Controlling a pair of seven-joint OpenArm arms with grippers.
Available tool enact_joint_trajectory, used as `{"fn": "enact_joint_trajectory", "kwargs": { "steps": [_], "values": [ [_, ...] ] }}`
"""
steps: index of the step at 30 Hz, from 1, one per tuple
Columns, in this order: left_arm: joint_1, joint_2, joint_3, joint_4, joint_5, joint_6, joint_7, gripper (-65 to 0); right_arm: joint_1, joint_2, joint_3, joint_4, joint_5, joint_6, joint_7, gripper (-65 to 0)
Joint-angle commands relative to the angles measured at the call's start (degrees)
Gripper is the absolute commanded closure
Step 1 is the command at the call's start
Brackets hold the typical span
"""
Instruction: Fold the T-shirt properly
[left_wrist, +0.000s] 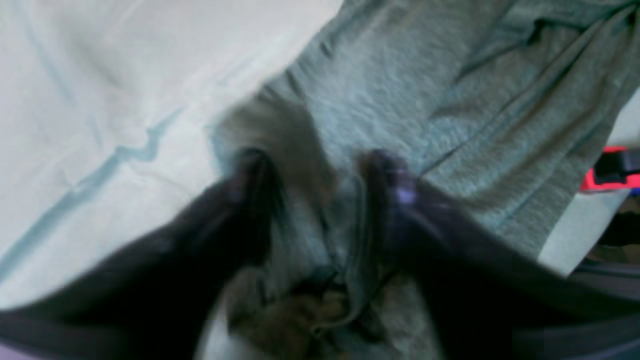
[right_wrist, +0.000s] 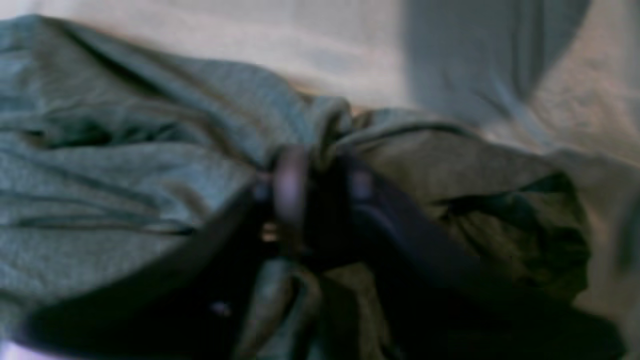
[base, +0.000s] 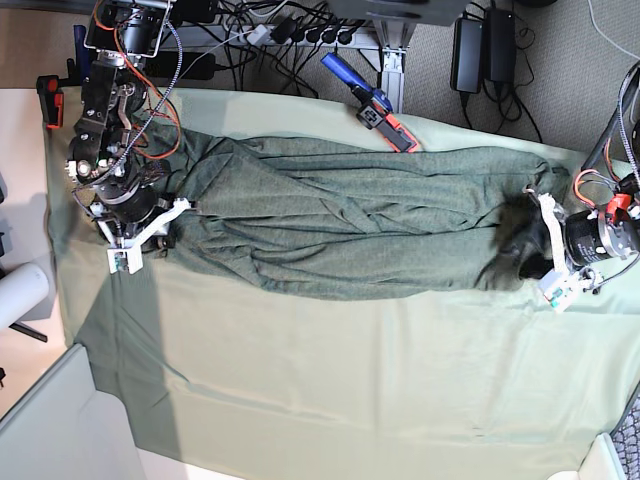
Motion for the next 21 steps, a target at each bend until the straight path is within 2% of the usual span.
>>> {"fn": "enact_joint_trajectory", "kwargs": {
  "steps": [1, 3, 14, 17, 21],
  "values": [
    [-0.8, -0.9, -0.4, 1.0, -0.9, -0.5, -0.8, -38.3, 0.9, 0.9, 0.4, 0.9, 0.5, 0.3, 0.9, -22.3],
    [-1.0, -0.9, -0.5, 1.0, -0.9, -0.5, -0.8, -38.3, 0.9, 1.0, 0.4, 0.9, 0.4, 0.4, 0.9, -25.0],
    [-6.8, -0.8, -4.1, 1.0, -0.8, -0.5, -1.6, -38.3, 0.9, 0.9, 0.4, 0.9, 0.5, 0.3, 0.9, -24.9],
    [-6.8, -0.8, -4.1, 0.9, -0.8, -0.5, -3.4, -38.3, 0.9, 0.9, 0.4, 0.9, 0.6, 0.2, 0.9, -24.9],
    [-6.8, -0.6, -4.1, 0.0, -0.7, -0.5, -4.5, -38.3, 1.4, 0.9, 0.4, 0.9, 5.9, 0.3, 1.1, -24.9]
  ]
}}
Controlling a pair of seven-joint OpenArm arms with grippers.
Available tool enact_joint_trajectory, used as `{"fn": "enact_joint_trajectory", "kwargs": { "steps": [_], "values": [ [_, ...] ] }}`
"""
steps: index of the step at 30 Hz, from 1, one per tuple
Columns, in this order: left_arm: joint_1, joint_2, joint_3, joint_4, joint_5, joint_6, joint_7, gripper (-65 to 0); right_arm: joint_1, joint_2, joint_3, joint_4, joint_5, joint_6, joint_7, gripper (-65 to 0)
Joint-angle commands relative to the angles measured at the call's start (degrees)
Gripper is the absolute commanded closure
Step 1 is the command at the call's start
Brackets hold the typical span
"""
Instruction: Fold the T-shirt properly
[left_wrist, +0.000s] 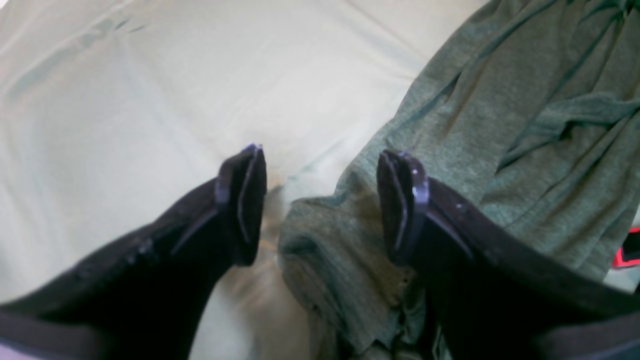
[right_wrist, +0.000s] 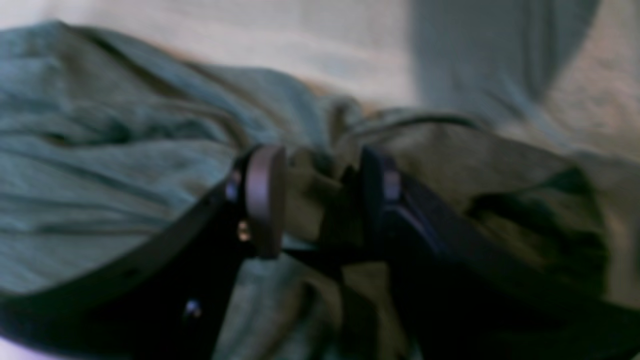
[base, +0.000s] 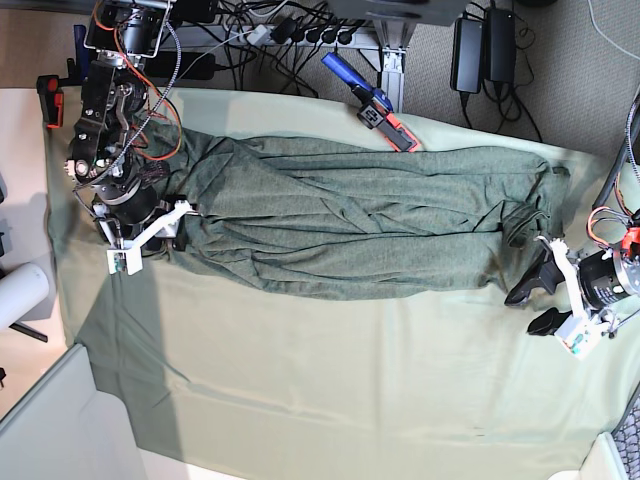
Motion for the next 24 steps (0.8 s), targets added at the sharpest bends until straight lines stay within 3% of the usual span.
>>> {"fn": "enact_joint_trajectory", "kwargs": {
  "steps": [1, 10, 14, 19, 24],
  "values": [
    [-1.1, -0.7, -0.3, -0.1, -0.7, -0.5, -1.6, -38.3, 1.4, 0.8, 0.4, 0.9, 1.7, 0.3, 1.6, -24.9],
    [-1.3, -0.7, -0.3, -9.4, 2.3, -0.5, -6.6, -38.2, 7.4, -6.8, -1.2, 0.9, 4.7, 1.0, 1.0, -25.1],
    [-1.3, -0.7, -0.3, -10.1, 2.3, -0.5, -6.5, -38.2, 9.4, -10.0, -7.0, -0.2, 0.0, 1.0, 1.1, -32.4],
    [-1.3, -0.7, -0.3, -10.1, 2.2, -0.5, -6.5, -38.2, 10.7, -10.6, -15.3, -6.1, -5.8, 0.9, 3.8, -35.7],
    [-1.2, -0.7, -0.3, -10.1, 2.2, -0.5, -6.5, -38.2, 11.3, -10.6, -17.0, -10.7, -8.1, 0.9, 4.5, -32.7]
  ]
}}
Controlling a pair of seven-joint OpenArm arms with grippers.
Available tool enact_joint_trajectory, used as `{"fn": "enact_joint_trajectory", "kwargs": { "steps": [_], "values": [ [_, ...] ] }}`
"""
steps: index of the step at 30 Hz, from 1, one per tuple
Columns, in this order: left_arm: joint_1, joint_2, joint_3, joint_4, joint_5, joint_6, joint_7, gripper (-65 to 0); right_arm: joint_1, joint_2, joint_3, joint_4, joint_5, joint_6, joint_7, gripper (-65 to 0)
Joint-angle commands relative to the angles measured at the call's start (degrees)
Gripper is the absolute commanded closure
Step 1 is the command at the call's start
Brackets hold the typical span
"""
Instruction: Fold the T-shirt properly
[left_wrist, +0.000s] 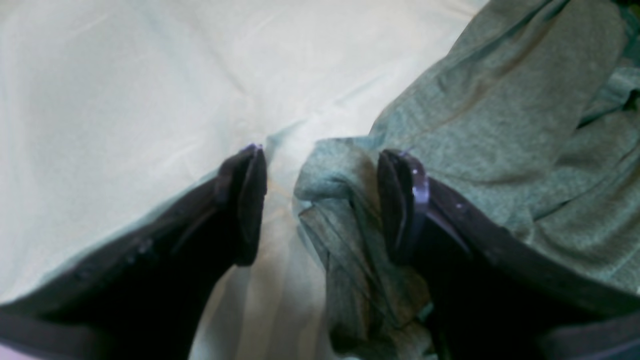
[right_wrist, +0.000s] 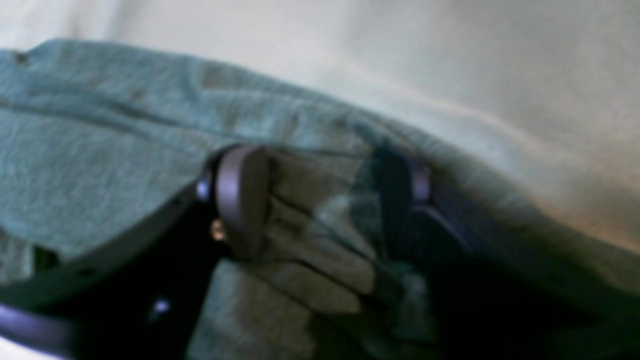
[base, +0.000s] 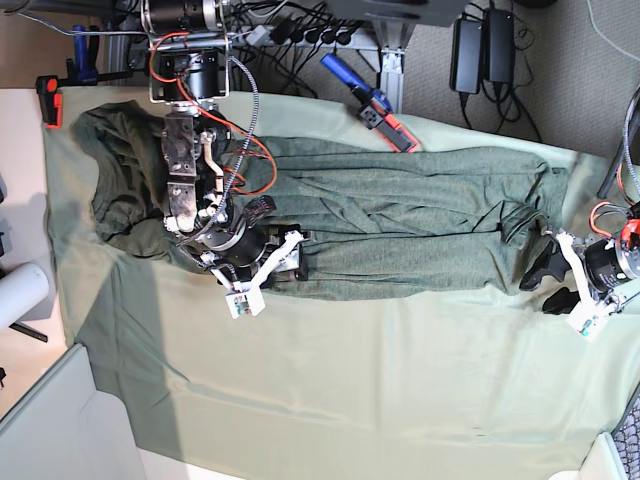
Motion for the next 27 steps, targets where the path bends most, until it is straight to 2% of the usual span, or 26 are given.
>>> {"fn": "enact_joint_trajectory", "kwargs": {
  "steps": [1, 5, 6, 11, 15, 21, 27],
  "values": [
    [-1.2, -0.8, -0.4, 0.7, -0.9, -0.5, -1.4, -38.3, 0.8, 0.5, 0.1, 0.1, -0.6, 0.7, 0.4, -28.5],
    [-1.3, -0.8, -0.4, 0.7, -1.0, -0.5, -1.4, -38.2, 0.9, 0.5, 0.1, -0.3, -1.0, 0.7, 0.7, -3.3],
    [-1.3, -0.8, -0.4, 0.7, -1.2, -0.5, -1.4, -38.2, 0.9, 0.4, 0.1, -0.3, -1.0, 0.7, 1.1, 0.0],
    [-1.3, -0.9, -0.4, 0.8, -2.6, -0.5, -1.4, -38.2, 1.0, 0.5, 0.1, 1.1, -1.0, 0.7, 0.8, 0.0],
    [-1.2, -1.0, -0.4, 1.5, -2.6, -0.5, 0.1, -38.2, -0.3, 0.5, 0.1, 6.6, -0.9, 0.7, -0.4, 0.0],
    [-1.0, -2.8, -0.4, 4.2, -4.5, -0.5, 2.5, -38.2, -6.9, 1.0, 0.1, 20.6, -0.9, 0.7, -2.6, 0.0],
    [0.7, -4.6, -0.5, 7.5, -7.0, -0.5, 3.9, -38.2, -14.6, 3.5, 0.1, 28.4, -0.9, 0.7, -4.0, 0.0]
  ]
}}
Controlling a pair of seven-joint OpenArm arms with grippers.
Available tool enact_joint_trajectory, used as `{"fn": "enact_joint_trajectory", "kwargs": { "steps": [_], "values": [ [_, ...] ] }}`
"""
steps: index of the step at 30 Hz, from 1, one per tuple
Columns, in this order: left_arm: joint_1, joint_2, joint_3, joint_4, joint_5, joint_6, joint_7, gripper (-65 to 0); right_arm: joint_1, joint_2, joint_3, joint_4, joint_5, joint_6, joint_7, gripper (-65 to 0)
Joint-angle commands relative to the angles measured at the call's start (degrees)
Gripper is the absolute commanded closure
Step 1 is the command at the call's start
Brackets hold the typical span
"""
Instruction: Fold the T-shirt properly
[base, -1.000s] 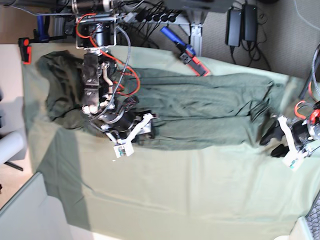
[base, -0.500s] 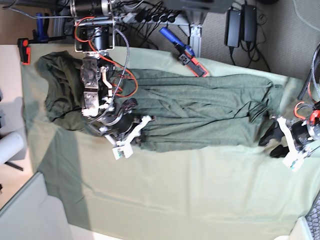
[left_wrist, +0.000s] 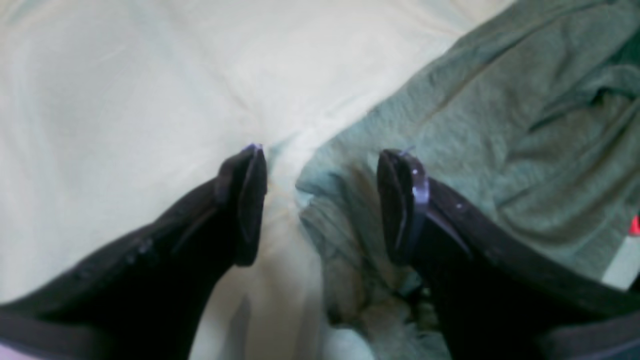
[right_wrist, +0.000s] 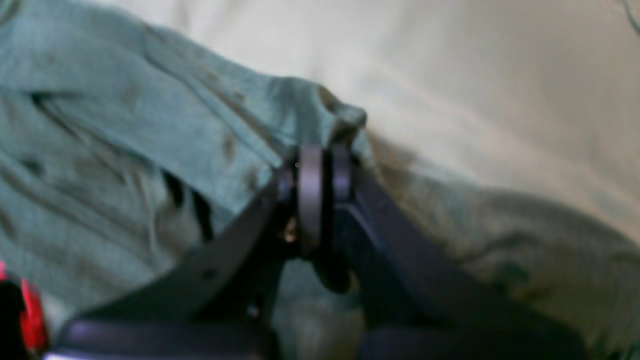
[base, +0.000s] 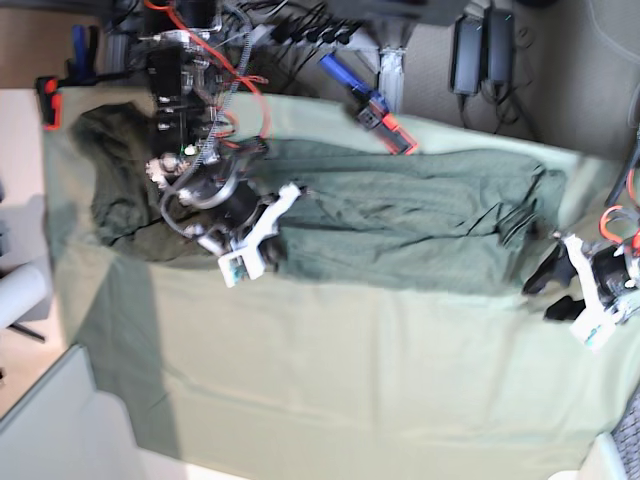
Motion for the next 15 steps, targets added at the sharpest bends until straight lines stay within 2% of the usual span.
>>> {"fn": "enact_joint_trajectory", "kwargs": {
  "steps": [1, 6, 7, 9, 10, 11, 15],
  "values": [
    [-0.3, -1.2, -0.5, 1.4, -0.8, -0.5, -1.0, -38.2, -0.5, 0.6, 0.2, 2.0, 0.7, 0.5, 1.2, 0.0],
    [2.0, -1.1, -0.6, 1.7, -2.5, -0.5, -0.5, -38.2, -3.5, 1.0, 0.2, 2.9, 0.8, 0.4, 0.2, 0.0],
    [2.4, -1.1, -0.7, 1.7, -3.2, -0.5, -0.1, -38.2, -3.7, 1.0, 0.2, 2.9, 0.9, 0.4, -0.3, -4.3],
    [3.1, -0.9, -1.8, 1.7, -4.8, -0.5, 1.1, -38.2, -3.7, 1.0, 0.2, 2.9, 1.4, 0.4, -1.8, -24.0],
    [3.3, -0.9, -2.9, 1.7, -5.6, -0.5, 1.7, -38.2, -3.7, 1.0, 0.2, 2.9, 1.8, 0.4, -1.8, -31.4],
    [3.8, -0.9, -4.5, 1.7, -6.4, -0.5, 2.4, -38.2, -3.7, 1.0, 0.2, 2.9, 2.3, 0.4, -1.7, -35.8],
    [7.0, 0.2, -14.3, 1.7, -14.3, -0.5, 7.1, -38.2, -3.6, 0.9, 0.2, 2.9, 5.3, 0.4, -1.5, -36.9]
  ]
}}
